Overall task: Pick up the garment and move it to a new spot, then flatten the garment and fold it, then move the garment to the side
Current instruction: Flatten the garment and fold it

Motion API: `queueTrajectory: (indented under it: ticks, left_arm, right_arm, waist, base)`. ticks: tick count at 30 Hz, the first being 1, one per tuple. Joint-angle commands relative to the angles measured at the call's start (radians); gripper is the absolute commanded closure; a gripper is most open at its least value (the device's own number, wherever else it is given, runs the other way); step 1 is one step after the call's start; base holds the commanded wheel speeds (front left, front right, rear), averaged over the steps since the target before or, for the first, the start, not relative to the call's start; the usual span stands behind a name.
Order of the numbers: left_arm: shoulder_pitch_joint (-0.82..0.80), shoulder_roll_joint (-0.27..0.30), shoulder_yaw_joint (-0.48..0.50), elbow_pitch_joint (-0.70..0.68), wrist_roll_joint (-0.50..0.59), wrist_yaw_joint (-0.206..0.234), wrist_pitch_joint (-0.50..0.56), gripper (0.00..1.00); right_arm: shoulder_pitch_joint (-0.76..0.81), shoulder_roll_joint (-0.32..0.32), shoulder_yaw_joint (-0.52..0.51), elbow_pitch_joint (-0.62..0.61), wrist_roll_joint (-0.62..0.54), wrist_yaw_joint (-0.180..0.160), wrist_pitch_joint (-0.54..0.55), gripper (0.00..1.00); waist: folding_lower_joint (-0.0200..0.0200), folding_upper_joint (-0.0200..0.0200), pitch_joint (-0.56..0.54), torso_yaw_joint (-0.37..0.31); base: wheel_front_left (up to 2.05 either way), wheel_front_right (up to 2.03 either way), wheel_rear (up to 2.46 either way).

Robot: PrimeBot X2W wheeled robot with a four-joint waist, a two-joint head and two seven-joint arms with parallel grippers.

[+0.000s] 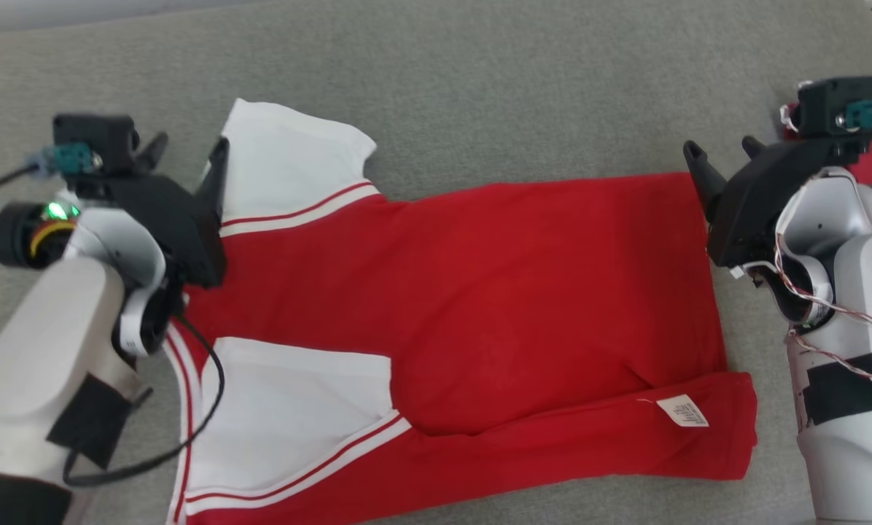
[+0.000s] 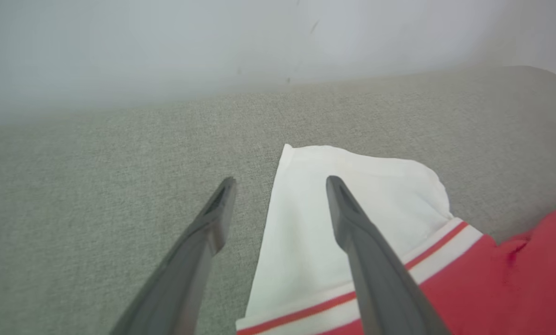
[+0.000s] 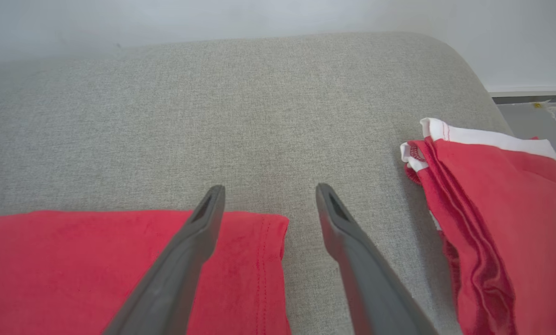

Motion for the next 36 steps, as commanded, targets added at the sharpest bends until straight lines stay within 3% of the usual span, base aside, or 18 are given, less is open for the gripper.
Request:
queueTrajectory:
  ticks: [1,9,18,24,26,27,28,29,36]
  left_arm:
    - [-0.031,0.005,-0.002,0.013,0.006,-0.001,0.007,0.0]
    - [-0.14,0.014,-0.014,0.089,0.021,-0.016,0.055,0.0]
    - [-0.195,0.046,-0.042,0.16,0.054,-0.001,0.097,0.0]
    - [-0.206,0.055,-0.059,0.179,0.043,-0.022,0.155,0.0]
    - [-0.203,0.046,-0.064,0.178,0.023,-0.037,0.19,0.1]
    - [-0.201,0.043,-0.069,0.178,0.017,-0.045,0.214,0.55]
    - [-0.199,0.043,-0.071,0.175,0.014,-0.049,0.23,0.81]
    - [-0.198,0.044,-0.072,0.169,0.011,-0.051,0.24,1.0]
    - [-0.208,0.082,-0.07,0.118,0.013,-0.034,0.276,1.0]
  right_arm:
    - [-0.015,-0.004,0.008,0.004,0.004,-0.003,0.001,0.0]
    - [-0.046,-0.009,0.047,-0.005,0.025,-0.003,0.003,0.0]
    - [-0.054,-0.003,0.079,-0.024,0.045,-0.003,-0.004,0.0]
    - [-0.069,-0.037,0.112,-0.038,0.054,-0.003,0.031,0.0]
    - [-0.076,-0.053,0.115,-0.04,0.053,-0.003,0.055,0.0]
    - [-0.078,-0.061,0.116,-0.043,0.053,-0.003,0.067,0.0]
    - [-0.079,-0.068,0.117,-0.047,0.056,-0.003,0.079,0.0]
    - [-0.08,-0.072,0.118,-0.053,0.058,-0.003,0.089,0.0]
    - [-0.072,-0.104,0.134,-0.104,0.099,-0.003,0.156,0.0]
  waist:
    - [-0.0002,-0.0002,0.035,-0.037]
    - [-0.0002,-0.0002,0.091,-0.081]
    - [-0.0002,-0.0002,0.134,-0.098]
    - [-0.0002,-0.0002,0.156,-0.096]
    - [-0.0002,-0.0002,0.164,-0.093]
    - [-0.0002,-0.0002,0.167,-0.091]
    - [-0.0002,-0.0002,0.171,-0.09]
    - [-0.0002,-0.0002,0.174,-0.088]
    - [-0.0002,-0.0002,0.191,-0.082]
  base:
    - [0.0,0.0,0.0]
    - [0.0,0.0,0.0]
    - [0.0,0.0,0.0]
    - [0.0,0.0,0.0]
    - [0.0,0.0,0.0]
    - [0.0,0.0,0.0]
    - [0.0,0.0,0.0]
    - [0.0,0.0,0.0]
    - [0.0,0.0,0.0]
